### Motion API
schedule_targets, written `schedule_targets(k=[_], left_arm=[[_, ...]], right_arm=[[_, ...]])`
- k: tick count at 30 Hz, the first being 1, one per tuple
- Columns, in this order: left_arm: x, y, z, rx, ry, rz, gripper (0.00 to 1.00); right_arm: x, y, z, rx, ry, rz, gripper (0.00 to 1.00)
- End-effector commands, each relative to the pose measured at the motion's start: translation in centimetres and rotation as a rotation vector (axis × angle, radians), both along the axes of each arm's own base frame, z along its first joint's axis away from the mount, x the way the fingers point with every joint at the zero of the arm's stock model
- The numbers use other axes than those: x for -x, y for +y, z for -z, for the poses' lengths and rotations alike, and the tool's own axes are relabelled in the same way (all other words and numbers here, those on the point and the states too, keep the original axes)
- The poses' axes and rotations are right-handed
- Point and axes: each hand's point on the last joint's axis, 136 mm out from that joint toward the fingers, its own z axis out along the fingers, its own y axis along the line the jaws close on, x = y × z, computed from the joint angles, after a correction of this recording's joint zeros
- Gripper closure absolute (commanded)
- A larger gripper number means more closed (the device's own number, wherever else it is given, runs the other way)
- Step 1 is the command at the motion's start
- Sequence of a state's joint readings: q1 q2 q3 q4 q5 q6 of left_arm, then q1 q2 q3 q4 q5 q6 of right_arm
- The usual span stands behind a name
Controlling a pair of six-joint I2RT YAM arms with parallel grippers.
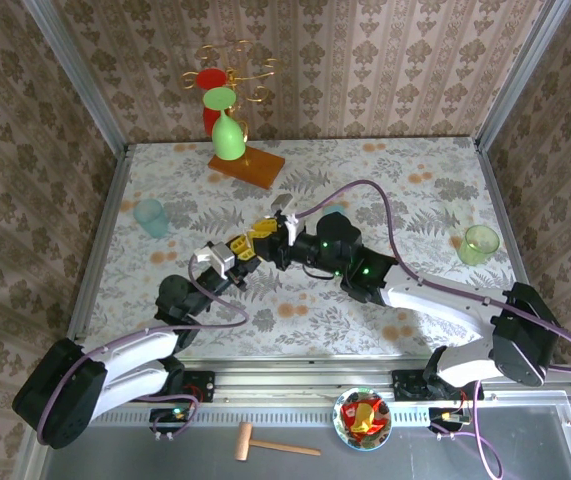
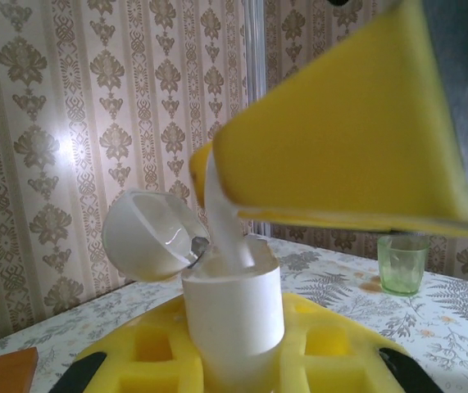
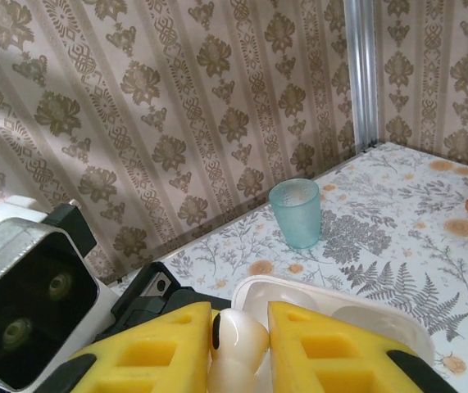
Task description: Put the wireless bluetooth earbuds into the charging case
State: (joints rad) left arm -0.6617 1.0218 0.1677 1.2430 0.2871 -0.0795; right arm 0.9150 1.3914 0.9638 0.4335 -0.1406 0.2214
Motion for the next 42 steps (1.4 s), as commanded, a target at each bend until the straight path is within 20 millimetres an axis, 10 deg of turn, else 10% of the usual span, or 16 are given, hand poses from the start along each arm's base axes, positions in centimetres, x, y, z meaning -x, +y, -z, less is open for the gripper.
schedule_targets(k=[1,12,31,42], left_arm=[[0.4,0.0,-2.4,0.062,-0.038,0.016,0.96],[0.3,0.1,-2.7,0.081,-0.028,0.013,0.96],[-0.1,0.3,-2.3,0.068,-0.006,-0.001,0.95],[0.2,0.3,-2.7,0.071,-0.009,0.011,0.95]], right_arm=[[0.0,0.9,-0.2,-0.028,0.000,-0.016,0.77],[-0.3,1.1,0.1,-0.012,0.000,-0.013,0.74],[-0.2,-2.9,-3.5,-0.069,-0.018,0.057,0.27],[-2.0,-2.9,0.2,0.043,0.033,0.124,0.24]])
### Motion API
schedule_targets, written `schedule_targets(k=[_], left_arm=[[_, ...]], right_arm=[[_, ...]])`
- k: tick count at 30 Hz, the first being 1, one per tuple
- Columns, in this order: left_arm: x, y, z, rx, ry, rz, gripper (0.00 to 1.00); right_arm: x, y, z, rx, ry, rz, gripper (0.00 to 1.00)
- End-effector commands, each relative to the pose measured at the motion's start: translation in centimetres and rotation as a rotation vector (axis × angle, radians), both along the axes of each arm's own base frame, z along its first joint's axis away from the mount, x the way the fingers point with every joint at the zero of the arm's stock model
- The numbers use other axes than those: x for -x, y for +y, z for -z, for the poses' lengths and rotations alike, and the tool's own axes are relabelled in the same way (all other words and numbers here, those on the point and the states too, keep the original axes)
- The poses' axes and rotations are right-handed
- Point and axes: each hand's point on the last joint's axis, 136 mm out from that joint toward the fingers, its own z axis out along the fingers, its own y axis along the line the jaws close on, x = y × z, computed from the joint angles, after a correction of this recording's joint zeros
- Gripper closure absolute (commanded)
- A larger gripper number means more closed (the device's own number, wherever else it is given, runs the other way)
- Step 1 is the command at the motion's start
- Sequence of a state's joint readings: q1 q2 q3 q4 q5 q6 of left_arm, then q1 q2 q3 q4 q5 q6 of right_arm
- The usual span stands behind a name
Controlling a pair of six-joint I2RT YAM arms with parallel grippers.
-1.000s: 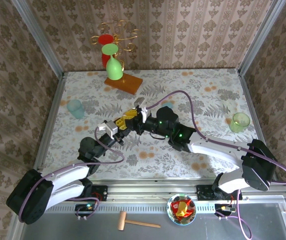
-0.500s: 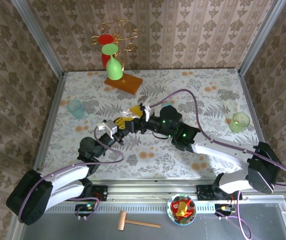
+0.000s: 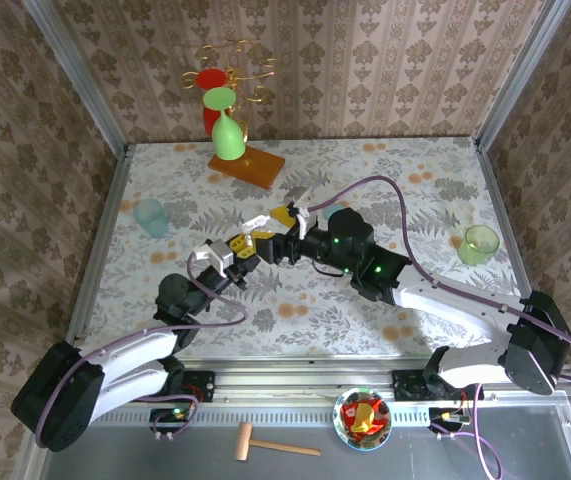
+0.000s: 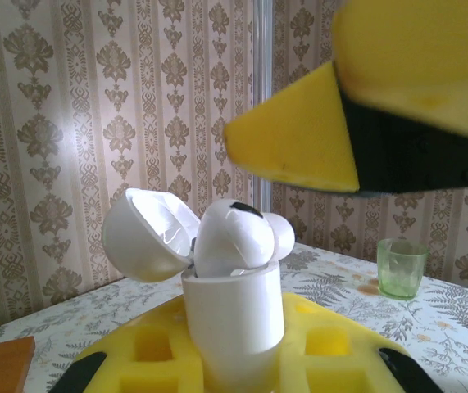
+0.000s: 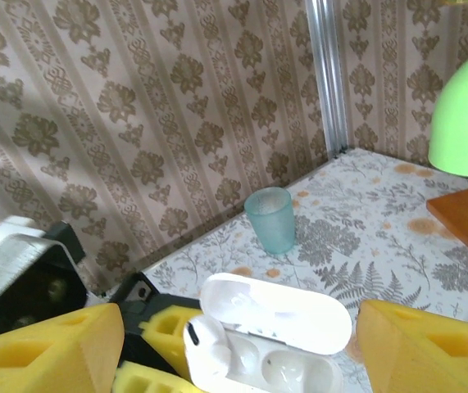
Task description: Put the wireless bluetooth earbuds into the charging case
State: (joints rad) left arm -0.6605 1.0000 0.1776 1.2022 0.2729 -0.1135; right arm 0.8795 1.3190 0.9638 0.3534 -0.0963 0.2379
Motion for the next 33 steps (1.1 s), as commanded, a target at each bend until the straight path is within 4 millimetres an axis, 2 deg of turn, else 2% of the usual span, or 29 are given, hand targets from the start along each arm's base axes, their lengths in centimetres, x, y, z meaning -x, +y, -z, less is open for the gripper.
schedule_targets(k=[1,12,15,19,22,24,29,33], left_arm=[[0.4,0.1,-2.5,0.054,-0.044,0.016,0.95],[0.6,0.4,-2.3,0.044,-0.049,0.013,0.95],[0.6,0.5,-2.3,0.042,-0.051,0.008,0.95],[0.3,0.8,-1.9,0.027,-0.052,-0.016,0.95],[-0.1,1.6,-1.4,0.010,-0.055,-0.046,0.95],[-0.3,2.1,-1.0,-0.010,-0.055,-0.064,0.95],[-0.2,2.7,-0.3,-0.079,-0.080,-0.091,0.95],[0.2,2.7,-0.5,-0.124,-0.105,-0.085,0.95]], right_arm=[[-1.2,-0.3,1.6,0.046,0.023,0.045,0.24],[-2.6,-1.4,2.4,0.025,0.081,0.107,0.27],[-2.2,-1.5,2.2,0.020,0.073,0.091,0.27],[-0.4,-1.5,0.5,-0.028,0.023,0.006,0.25],[-0.5,-3.2,0.1,-0.066,0.041,0.057,0.25],[-1.7,-4.9,1.1,-0.072,0.092,0.142,0.26],[-5.4,-9.4,7.3,0.009,0.359,0.351,0.29],[-6.0,-9.6,11.7,0.237,0.501,0.378,0.30]])
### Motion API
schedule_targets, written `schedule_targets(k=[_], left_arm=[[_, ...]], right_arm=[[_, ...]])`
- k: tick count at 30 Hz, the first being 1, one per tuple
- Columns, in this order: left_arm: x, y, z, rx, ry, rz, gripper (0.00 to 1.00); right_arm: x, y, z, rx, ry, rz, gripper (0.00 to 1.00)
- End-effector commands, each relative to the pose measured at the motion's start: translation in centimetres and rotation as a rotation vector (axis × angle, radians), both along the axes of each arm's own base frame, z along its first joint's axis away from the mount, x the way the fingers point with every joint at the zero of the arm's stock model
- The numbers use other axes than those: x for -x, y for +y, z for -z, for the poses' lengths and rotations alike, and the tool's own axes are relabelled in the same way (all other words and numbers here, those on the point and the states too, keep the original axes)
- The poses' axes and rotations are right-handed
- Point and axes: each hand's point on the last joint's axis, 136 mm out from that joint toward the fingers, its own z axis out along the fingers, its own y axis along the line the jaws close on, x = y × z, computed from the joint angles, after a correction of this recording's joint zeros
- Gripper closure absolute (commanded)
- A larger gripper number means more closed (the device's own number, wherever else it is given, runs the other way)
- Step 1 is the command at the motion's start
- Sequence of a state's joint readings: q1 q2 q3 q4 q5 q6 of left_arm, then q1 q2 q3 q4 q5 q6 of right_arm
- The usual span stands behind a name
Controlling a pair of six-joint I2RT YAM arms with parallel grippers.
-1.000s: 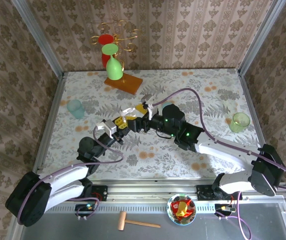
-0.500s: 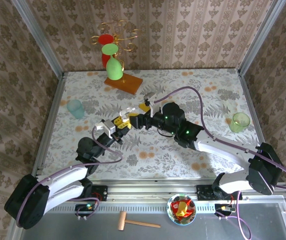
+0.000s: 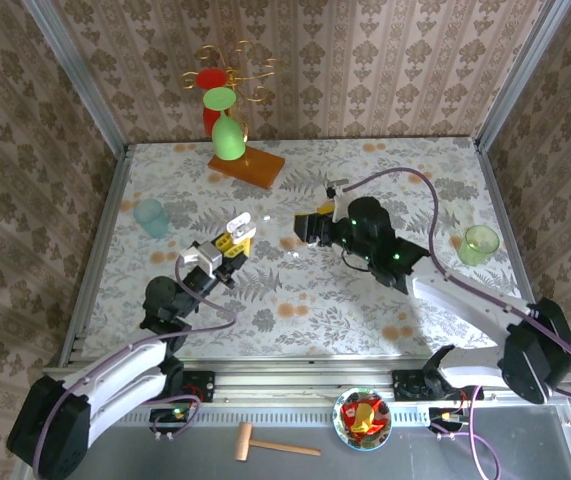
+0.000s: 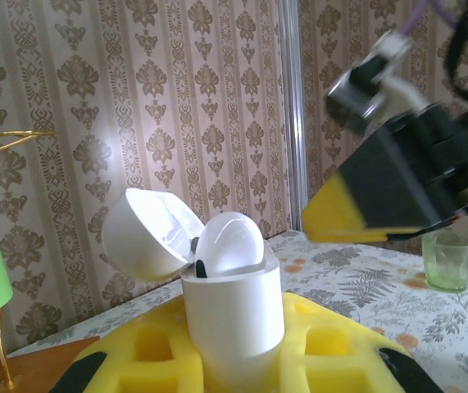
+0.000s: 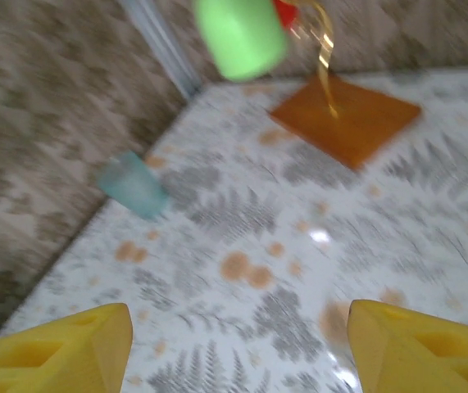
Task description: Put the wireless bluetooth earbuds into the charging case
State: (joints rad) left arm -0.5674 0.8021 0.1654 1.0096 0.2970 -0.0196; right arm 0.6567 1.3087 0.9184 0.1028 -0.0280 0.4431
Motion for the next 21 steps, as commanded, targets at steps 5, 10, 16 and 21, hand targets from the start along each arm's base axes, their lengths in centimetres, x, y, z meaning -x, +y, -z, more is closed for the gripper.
schedule_targets(k=[5,10,16,21], left_arm=[[0.7,-0.2,0.1,-0.082,-0.054,0.010,0.95],[0.8,-0.3,0.4,-0.092,-0.053,0.016,0.96],[0.8,-0.3,0.7,-0.099,-0.048,0.016,0.95],[0.7,-0.4,0.8,-0.098,-0.044,0.021,0.95]], right_arm=[[-0.2,-0.4,10.8,0.337,0.420,0.039,0.34],[-0.5,0.7,15.4,0.400,0.535,0.036,0.45],[-0.3,2.1,19.1,0.385,0.638,0.010,0.53],[-0.8,3.0,20.1,0.363,0.651,-0.006,0.58]])
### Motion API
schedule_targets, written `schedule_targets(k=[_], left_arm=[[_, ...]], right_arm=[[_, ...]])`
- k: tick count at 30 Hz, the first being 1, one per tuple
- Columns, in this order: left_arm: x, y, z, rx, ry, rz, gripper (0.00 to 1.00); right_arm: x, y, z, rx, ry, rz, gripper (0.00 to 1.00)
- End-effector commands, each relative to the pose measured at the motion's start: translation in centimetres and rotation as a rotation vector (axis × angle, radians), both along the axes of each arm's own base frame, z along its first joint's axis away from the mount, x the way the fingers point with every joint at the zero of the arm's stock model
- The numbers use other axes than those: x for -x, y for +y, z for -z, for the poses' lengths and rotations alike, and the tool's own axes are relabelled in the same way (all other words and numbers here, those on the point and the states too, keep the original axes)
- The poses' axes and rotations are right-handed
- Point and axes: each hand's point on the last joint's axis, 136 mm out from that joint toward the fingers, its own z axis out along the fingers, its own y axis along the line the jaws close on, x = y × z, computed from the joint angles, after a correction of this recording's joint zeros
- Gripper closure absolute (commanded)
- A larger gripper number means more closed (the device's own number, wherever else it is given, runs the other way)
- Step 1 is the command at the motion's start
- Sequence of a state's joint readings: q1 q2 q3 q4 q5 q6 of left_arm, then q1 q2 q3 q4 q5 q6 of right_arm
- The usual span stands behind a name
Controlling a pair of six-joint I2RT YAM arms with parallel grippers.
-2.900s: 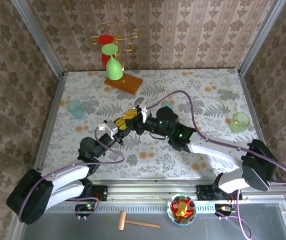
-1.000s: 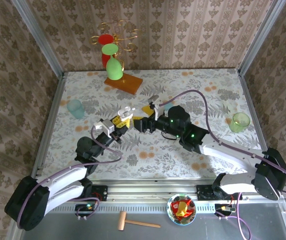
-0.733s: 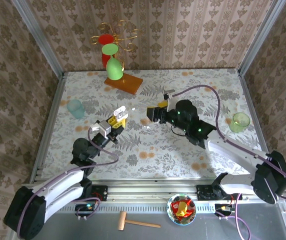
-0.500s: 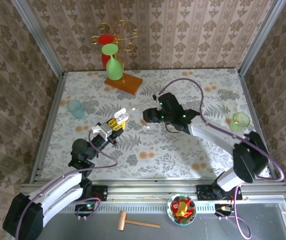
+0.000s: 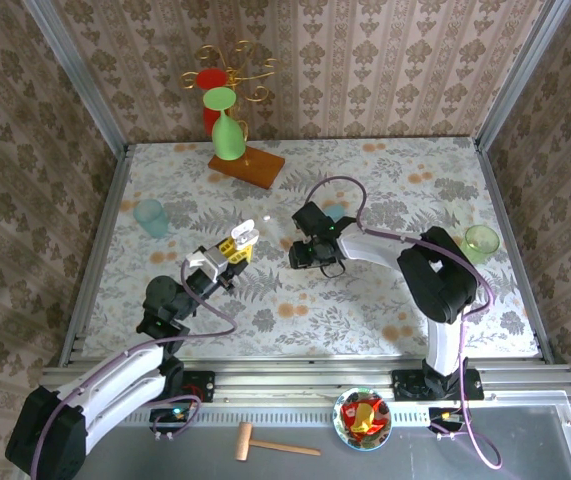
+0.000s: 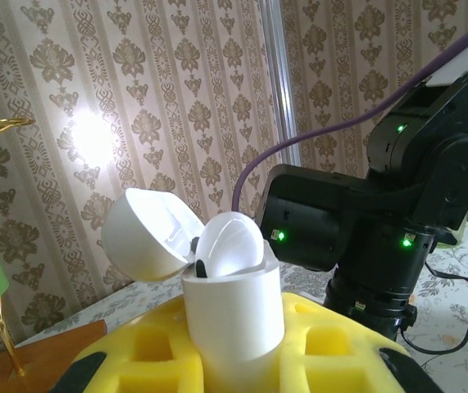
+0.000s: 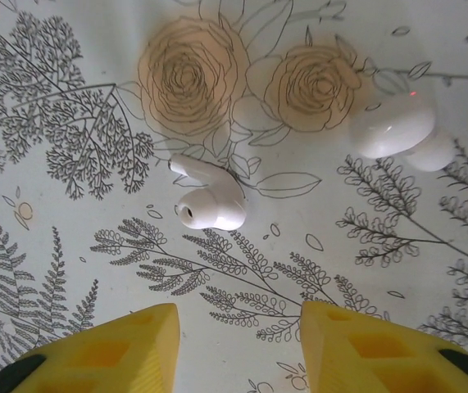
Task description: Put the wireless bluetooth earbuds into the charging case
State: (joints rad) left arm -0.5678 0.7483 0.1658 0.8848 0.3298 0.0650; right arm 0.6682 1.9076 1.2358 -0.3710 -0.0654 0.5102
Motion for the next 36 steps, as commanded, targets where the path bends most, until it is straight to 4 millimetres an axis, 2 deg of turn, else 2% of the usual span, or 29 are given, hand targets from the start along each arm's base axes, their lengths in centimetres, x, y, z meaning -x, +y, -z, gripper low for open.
schedule_targets(k=[1,7,21,30,33,36], left_arm=[[0.2,-0.1,-0.6,0.001,-0.034,0.012,0.95],[0.2,-0.2,-0.6,0.005,-0.030,0.014,0.95],[0.1,-0.1,-0.4,0.006,-0.021,0.011,0.95],[0.0,0.0,-0.2,0.004,-0.020,-0.001,0.95],[0.0,0.0,-0.2,0.004,-0.020,-0.004,0.95],[-0.1,0.2,-0.2,0.004,-0.020,-0.010,0.95]], right_arm=[[-0.8,1.5,-0.3,-0.040,0.008,0.003,0.59],[-1.8,2.4,0.6,-0.044,0.019,-0.007,0.66],[-4.6,3.7,1.9,-0.018,0.011,-0.019,0.65],[-6.1,5.6,2.3,-0.044,0.031,-0.048,0.65],[-6.1,5.6,2.3,-0.007,0.029,-0.069,0.62],[-5.5,4.5,2.3,0.116,0.015,-0.089,0.59]])
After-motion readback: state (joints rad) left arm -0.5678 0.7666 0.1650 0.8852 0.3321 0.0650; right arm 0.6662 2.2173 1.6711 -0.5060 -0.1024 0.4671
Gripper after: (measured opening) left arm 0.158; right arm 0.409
